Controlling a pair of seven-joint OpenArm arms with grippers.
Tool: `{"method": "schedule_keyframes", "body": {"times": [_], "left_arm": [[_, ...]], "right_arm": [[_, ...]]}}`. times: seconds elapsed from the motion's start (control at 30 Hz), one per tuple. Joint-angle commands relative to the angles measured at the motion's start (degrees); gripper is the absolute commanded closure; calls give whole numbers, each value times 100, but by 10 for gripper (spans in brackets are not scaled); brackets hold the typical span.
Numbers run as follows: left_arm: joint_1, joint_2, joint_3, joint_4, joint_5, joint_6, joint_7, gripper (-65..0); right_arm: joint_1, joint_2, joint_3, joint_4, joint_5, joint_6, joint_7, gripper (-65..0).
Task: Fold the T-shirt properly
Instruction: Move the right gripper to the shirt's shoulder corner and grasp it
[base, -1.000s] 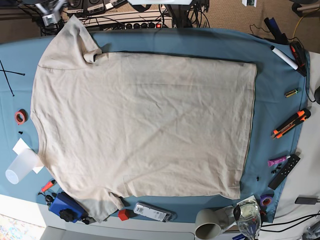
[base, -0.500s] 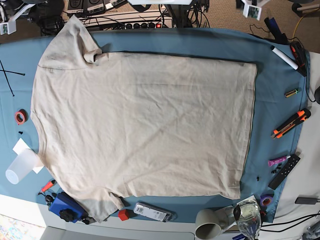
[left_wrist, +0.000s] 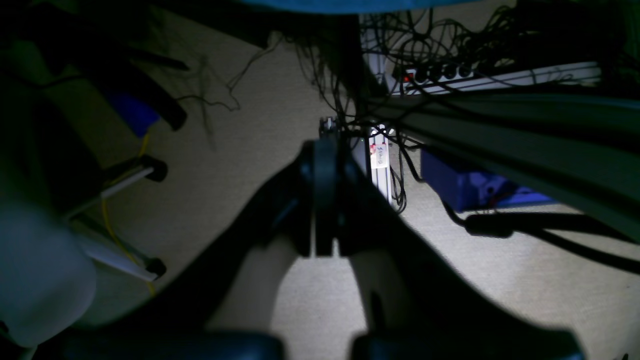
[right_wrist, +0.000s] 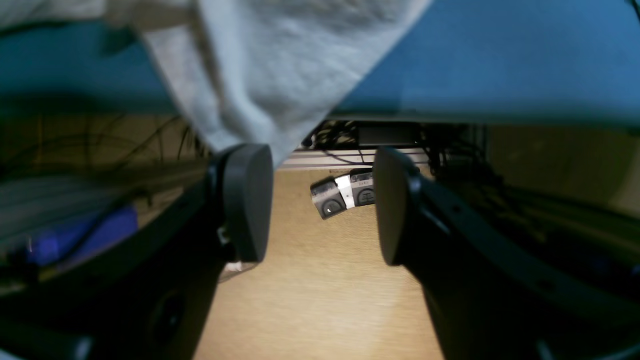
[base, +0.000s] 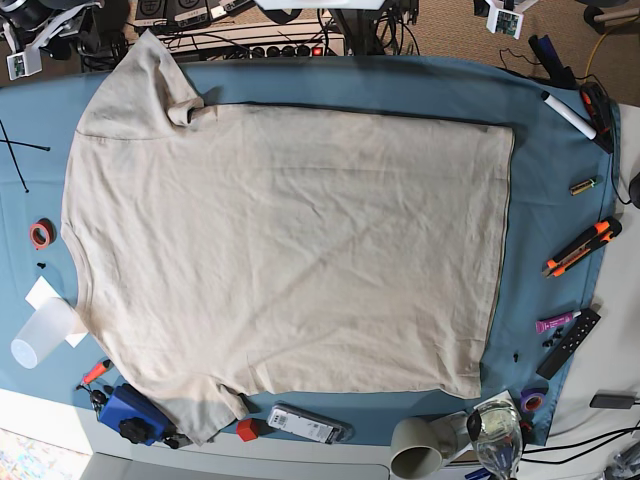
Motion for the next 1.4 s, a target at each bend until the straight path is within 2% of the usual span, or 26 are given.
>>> {"method": "schedule_keyframes", "body": {"times": [0.0, 0.2, 0.3, 0.37, 0.43, 0.67, 0.83, 0.93, 1.03, 1.37], "left_arm": [[85, -17, -7, 103, -15, -2, -85, 0], [74, -20, -7, 103, -15, -2, -131, 0], [74, -37, -7, 103, -15, -4, -155, 0], [72, -90, -7, 103, -15, -2, -195, 0], [68, -96, -7, 103, -17, -2, -195, 0], [59, -96, -7, 103, -15, -4, -195, 0], [59, -96, -7, 103, -15, -2, -197, 0], [59, -94, -7, 103, -15, -2, -236, 0], [46, -96, -7, 103, -15, -2, -236, 0], [-337, -94, -7, 103, -13, 2, -236, 0]], "right_arm": [[52, 20, 68, -7, 107, 37, 13, -323], [776, 11, 52, -988, 304, 63, -133, -323], [1034, 72, 52, -1626, 802, 373, -450, -323], [1178, 114, 52, -2000, 1202, 373, -765, -323], [1294, 140, 52, -2291, 1475, 373, -833, -323], [1668, 155, -136, -2830, 1862, 373, -1147, -323], [1716, 153, -837, -2922, 1838, 373, -1113, -322], [1718, 105, -1082, -2922, 1659, 373, -879, -322], [1788, -11, -1091, -2920, 1357, 373, -715, -322], [1993, -52, -1091, -2918, 1388, 373, -782, -322]]}}
